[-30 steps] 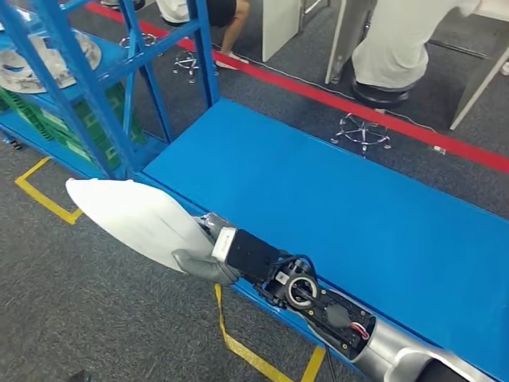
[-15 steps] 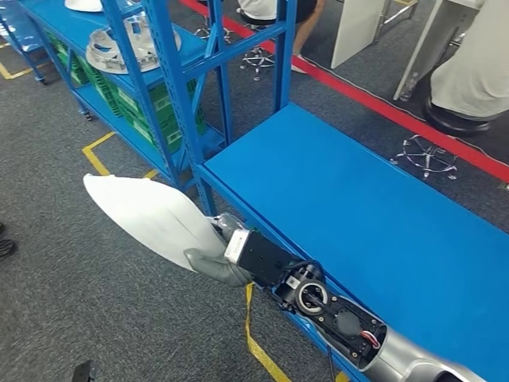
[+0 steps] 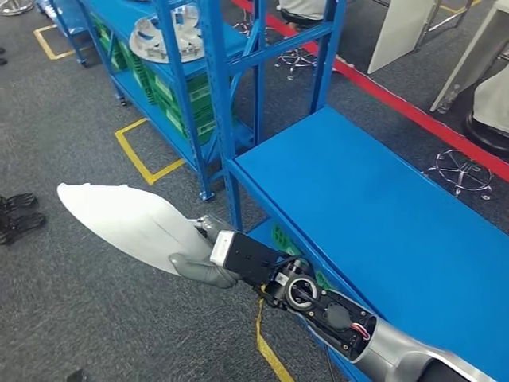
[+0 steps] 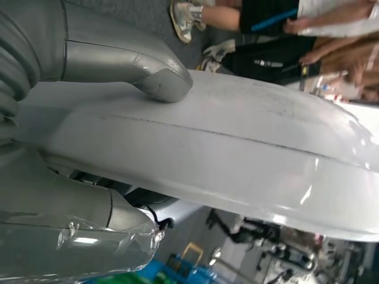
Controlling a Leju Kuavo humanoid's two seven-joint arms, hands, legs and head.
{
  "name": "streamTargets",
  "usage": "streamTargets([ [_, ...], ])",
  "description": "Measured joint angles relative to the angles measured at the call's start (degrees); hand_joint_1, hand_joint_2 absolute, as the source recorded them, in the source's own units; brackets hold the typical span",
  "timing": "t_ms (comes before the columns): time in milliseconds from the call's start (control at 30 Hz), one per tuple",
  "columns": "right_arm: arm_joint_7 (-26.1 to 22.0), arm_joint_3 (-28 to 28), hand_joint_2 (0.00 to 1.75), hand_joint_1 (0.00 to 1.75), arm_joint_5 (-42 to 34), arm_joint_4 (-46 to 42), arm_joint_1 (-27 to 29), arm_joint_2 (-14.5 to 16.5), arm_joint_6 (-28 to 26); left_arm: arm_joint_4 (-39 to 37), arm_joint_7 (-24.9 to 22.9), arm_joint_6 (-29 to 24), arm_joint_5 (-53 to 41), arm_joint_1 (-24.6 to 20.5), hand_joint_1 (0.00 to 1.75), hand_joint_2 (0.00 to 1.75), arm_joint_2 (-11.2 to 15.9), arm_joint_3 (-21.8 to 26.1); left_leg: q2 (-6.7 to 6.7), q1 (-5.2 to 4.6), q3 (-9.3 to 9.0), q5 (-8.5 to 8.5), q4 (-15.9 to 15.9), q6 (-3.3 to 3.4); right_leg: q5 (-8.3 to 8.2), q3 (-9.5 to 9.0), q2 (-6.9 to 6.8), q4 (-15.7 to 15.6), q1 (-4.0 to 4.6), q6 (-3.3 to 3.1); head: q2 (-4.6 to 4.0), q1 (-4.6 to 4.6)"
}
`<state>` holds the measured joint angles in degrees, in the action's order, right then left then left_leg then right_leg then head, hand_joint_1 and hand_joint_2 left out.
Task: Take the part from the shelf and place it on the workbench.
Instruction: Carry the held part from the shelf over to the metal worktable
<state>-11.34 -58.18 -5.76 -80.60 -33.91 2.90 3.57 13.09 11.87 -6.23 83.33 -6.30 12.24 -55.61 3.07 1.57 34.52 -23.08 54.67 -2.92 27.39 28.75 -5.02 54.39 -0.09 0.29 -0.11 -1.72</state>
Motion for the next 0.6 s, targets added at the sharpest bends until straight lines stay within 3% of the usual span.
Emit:
streamTargets([
  [67, -0.49, -0.02, 1.75, 1.71, -0.07, 0.2, -0.22, 0.27, 0.42, -0.09, 0.02, -0.02, 0.09, 0.14, 0.0, 1.75, 0.04, 0.01, -1.27, -0.09, -0.07, -0.17, 0.09, 1.06, 0.58, -0.42, -0.51, 0.14, -0.25, 0.64, 0.0, 0.53],
  [133, -0.98, -0.02, 1.75, 1.71, -0.08, 0.39, -0.43, 0.58, 0.92, -0.16, 0.04, -0.08, 0.23, 0.15, 0.0, 1.75, 0.07, 0.05, -2.3, -0.02, -0.35, -0.23, -0.01, 1.86, 2.62, 0.56, 1.28, 2.93, -0.59, 1.06, 0.0, 1.0],
  [200, -1.38, -0.04, 1.75, 1.71, -0.13, 0.67, -0.64, 0.75, 1.31, -0.21, 0.05, -0.27, 0.48, 0.03, 0.0, 1.75, 0.09, 0.26, -3.33, -0.18, -0.51, -0.32, -0.03, 2.41, 6.23, 4.05, 3.79, 10.45, -0.6, 1.04, 0.0, 1.74],
  [233, -1.51, -0.08, 1.75, 1.71, -0.17, 0.91, -0.68, 0.77, 1.45, -0.22, 0.06, -0.37, 0.63, -0.01, 0.0, 1.75, 0.09, 0.44, -3.94, -0.35, -0.54, -0.36, -0.02, 2.59, 7.7, 6.19, 4.35, 14.61, -0.54, 0.93, 0.0, 2.1],
  [267, -1.61, -0.16, 1.75, 1.71, -0.23, 1.17, -0.68, 0.78, 1.63, -0.23, 0.06, -0.48, 0.76, -0.03, 0.0, 1.75, 0.09, 0.63, -4.65, -0.54, -0.61, -0.41, -0.01, 2.69, 8.26, 7.85, 4.64, 17.51, -0.47, 0.77, 0.0, 2.37],
  [300, -1.72, -0.25, 1.75, 1.71, -0.28, 1.44, -0.67, 0.82, 1.81, -0.23, 0.05, -0.55, 0.86, -0.01, 0.0, 1.75, 0.09, 0.8, -5.41, -0.73, -0.72, -0.45, 0.0, 2.76, 7.62, 8.56, 4.82, 18.21, -0.41, 0.52, 0.0, 2.55],
  [333, -1.85, -0.33, 1.75, 1.71, -0.31, 1.68, -0.69, 0.92, 1.93, -0.23, 0.04, -0.58, 0.92, 0.01, 0.0, 1.75, 0.08, 0.93, -6.2, -0.87, -0.87, -0.49, 0.01, 2.79, 5.84, 8.12, 5.03, 16.46, -0.35, 0.18, 0.0, 2.67],
  [367, -2.02, -0.38, 1.75, 1.71, -0.33, 1.88, -0.75, 1.08, 2.02, -0.24, 0.03, -0.62, 0.94, 0.03, 0.0, 1.75, 0.07, 1.02, -6.99, -0.95, -1.05, -0.54, 0.02, 2.81, 3.29, 6.75, 5.49, 12.76, -0.24, -0.22, 0.0, 2.76],
  [433, -2.35, -0.39, 1.75, 1.71, -0.34, 2.22, -0.94, 1.43, 2.05, -0.25, 0.02, -0.63, 0.91, 0.0, 0.0, 1.75, 0.02, 1.19, -8.38, -0.97, -1.19, -0.59, 0.04, 2.72, -0.41, 3.67, 7.78, 5.12, -0.12, -0.95, 0.0, 2.85],
  [500, -2.55, -0.38, 1.75, 1.71, -0.34, 2.52, -1.11, 1.66, 1.95, -0.26, 0.01, -0.63, 0.84, 0.03, 0.0, 1.75, -0.01, 1.38, -9.48, -0.74, -0.82, -0.45, 0.07, 2.28, -0.96, 2.14, 9.39, 1.76, -0.01, -1.16, 0.0, 2.95],
  [567, -2.64, -0.36, 1.75, 1.71, -0.34, 2.76, -1.16, 1.82, 1.79, -0.31, 0.0, -0.61, 0.79, 0.29, 0.0, 1.75, 0.06, 1.5, -10.46, -0.49, -0.44, -0.22, -0.03, 1.57, -1.03, 1.43, 8.74, 0.77, -0.1, -1.21, 0.0, 3.09],
  [600, -2.67, -0.34, 1.75, 1.71, -0.34, 2.86, -1.15, 1.92, 1.73, -0.34, 0.0, -0.59, 0.77, 0.45, 0.0, 1.75, 0.07, 1.51, -9.93, -0.52, -0.21, -0.45, 0.28, 1.28, -1.3, 1.05, 8.16, 0.28, -0.22, -1.35, 0.0, 3.01],
])
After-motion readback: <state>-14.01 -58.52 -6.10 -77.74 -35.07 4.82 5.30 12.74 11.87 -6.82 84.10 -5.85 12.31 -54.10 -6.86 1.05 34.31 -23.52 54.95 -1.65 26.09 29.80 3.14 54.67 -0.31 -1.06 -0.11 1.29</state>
